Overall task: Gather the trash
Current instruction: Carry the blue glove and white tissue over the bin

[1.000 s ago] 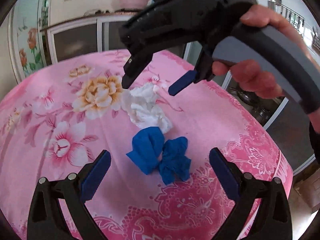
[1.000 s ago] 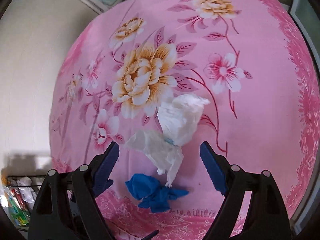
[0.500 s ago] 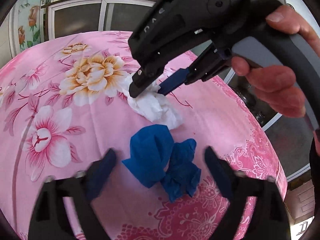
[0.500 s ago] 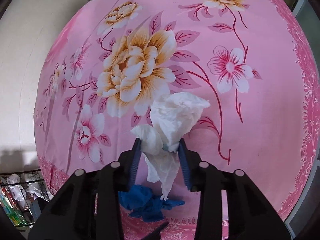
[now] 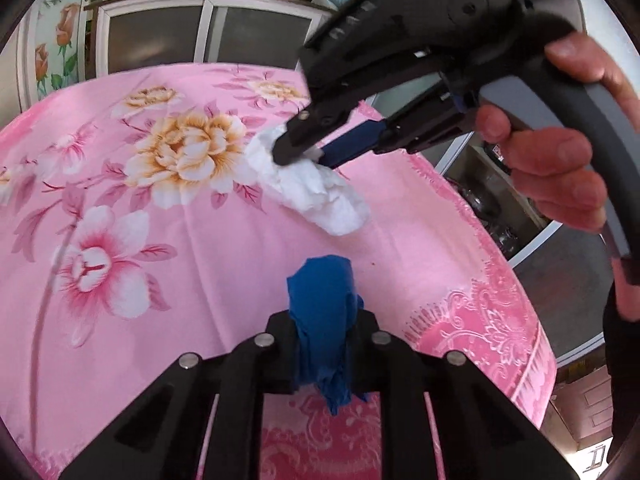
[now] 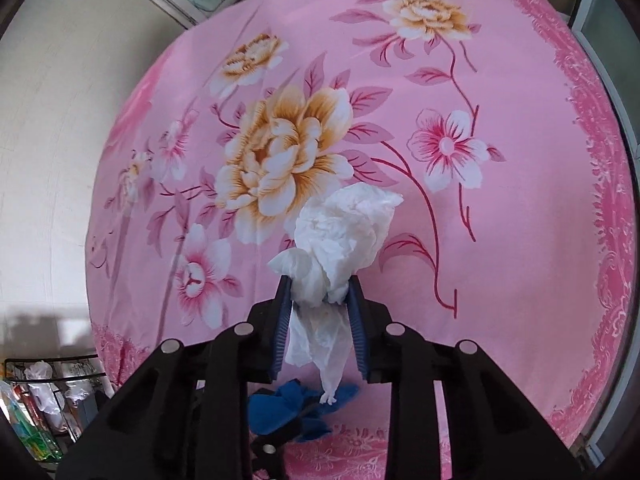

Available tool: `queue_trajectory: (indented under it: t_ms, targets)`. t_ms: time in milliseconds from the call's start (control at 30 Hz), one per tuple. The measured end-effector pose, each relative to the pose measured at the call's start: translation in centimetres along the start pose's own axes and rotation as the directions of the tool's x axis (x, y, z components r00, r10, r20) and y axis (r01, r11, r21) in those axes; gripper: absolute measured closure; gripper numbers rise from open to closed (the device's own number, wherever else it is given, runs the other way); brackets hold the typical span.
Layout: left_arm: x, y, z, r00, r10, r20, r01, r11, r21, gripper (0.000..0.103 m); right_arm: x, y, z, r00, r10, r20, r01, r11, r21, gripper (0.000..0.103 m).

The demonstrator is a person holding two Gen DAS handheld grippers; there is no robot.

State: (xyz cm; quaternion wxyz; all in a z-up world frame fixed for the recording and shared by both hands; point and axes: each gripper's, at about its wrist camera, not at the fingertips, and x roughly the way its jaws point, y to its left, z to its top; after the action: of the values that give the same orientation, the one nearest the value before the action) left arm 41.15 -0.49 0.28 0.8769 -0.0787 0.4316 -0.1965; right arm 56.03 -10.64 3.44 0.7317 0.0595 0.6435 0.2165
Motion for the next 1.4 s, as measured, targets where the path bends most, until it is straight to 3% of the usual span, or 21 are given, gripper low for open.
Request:
queue_trajectory:
  t_ms: [367,567,667,967,1167,1400]
  targets:
    - [-7.3,-2.6,-2.7,0.995,0.037,0.089,-0.04,0.999,0.037,0.09,-5.8,-0.4,-6.7,0.994,0.025,0.104,-0.025,1.0,0.001,0.077]
    - [-10.4,-4.7,-4.9,0.99,0.065,0.128,-0.073,0.996,0.055,0.09,-10.4,-3.4,-13.1,0.978,0.03,0.207,-0.04,0.998,0.045,0.077]
    - [-11.5,-6.5,-5.7,0.989,0.046,0.143,-0.057,0.996,0.069,0.09,-12.5,-5.3,-16.7,0.968,0.039,0.247,-0.059,0.996,0.073,0.077]
    - [-11.2,-13.9,-6.9,0.988,0.0,0.154,-0.024,0.987,0.157,0.089,-17.2,-11.0,-27.9,0.935,-0.022,0.355,-0.04,0.985,0.166,0.077]
    - [-10.7,-19.9,-7.3,0.988,-0.055,0.143,0.021,0.974,0.227,0.089,-20.5,-15.1,-35.5,0.89,-0.112,0.443,-0.006,0.967,0.256,0.077]
    - [-9.7,-28.0,-8.2,0.983,-0.127,0.131,0.074,0.935,0.347,0.089,-23.3,-19.3,-44.3,0.826,-0.219,0.519,0.026,0.936,0.352,0.077]
